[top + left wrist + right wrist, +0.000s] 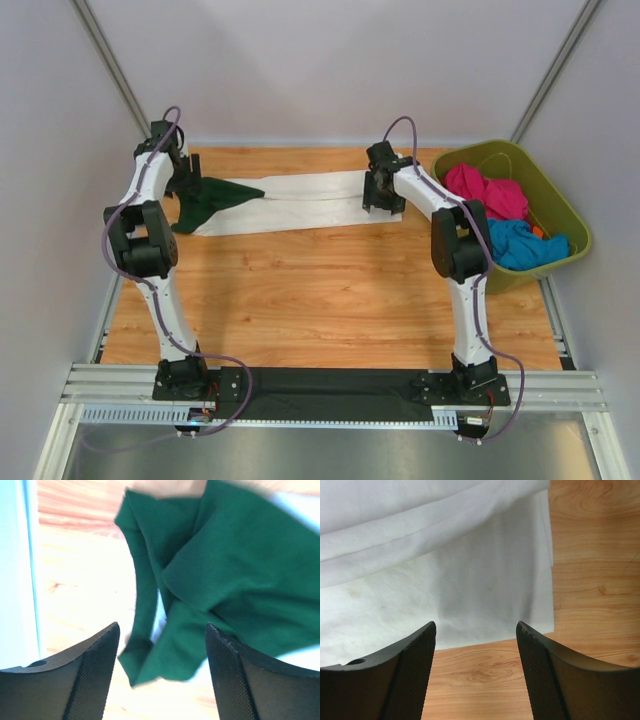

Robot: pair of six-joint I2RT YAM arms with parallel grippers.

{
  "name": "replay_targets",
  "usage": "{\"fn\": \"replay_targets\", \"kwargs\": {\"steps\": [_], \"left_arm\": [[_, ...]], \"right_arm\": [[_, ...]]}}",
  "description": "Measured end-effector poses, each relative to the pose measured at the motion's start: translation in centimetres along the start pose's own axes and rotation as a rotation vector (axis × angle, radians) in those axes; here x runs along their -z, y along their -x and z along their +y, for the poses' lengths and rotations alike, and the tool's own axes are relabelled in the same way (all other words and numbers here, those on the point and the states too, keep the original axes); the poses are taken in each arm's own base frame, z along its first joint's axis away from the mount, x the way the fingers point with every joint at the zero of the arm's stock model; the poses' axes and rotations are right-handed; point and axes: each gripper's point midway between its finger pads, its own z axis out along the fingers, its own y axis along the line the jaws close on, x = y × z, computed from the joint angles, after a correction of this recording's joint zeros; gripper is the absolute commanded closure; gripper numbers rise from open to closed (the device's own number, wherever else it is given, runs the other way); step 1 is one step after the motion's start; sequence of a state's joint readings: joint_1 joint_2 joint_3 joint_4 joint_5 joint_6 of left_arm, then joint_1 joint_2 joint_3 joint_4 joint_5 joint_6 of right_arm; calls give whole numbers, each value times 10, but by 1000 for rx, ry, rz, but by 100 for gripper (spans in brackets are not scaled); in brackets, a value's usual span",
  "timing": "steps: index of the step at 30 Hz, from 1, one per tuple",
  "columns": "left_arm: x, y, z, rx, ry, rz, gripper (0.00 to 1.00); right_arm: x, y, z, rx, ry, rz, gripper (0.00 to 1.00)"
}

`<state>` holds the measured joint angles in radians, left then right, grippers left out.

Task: Fold and stack the t-shirts
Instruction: Fold the tshirt

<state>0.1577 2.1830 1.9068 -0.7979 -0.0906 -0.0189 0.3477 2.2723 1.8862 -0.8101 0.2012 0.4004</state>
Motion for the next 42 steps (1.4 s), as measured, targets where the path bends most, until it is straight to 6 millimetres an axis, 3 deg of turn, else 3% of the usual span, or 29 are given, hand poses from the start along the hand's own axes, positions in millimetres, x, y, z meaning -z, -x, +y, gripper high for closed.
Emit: {"fn": "replay_targets", "kwargs": {"steps": [6,9,16,18,26,31,35,39,42], "left_arm": [[56,33,-14,218,-54,-129,22],[63,34,-31,327,-92,-131,23],[47,-11,-92,470,-122,18,28],[46,-20,-101,505,-114,45,28],[38,-23,-88,658,-48,56,32],[23,-26,-87,691,-19,81,36],[8,-26,-90,700,-8,97,53],[2,-20,-91,707,-8,93,62],[1,-9,-91,712,-13,73,83]], "right_arm": [[29,31,13,-6,75,-85,32],[45,53,20,-13,114,-155,31],[61,87,33,-14,163,-245,32],[61,97,37,-13,173,-267,32],[46,97,36,-5,175,-249,31],[44,100,30,-14,169,-251,31],[41,105,26,-21,166,-256,31],[38,108,23,-28,163,-257,31],[35,107,21,-31,161,-251,31]]}}
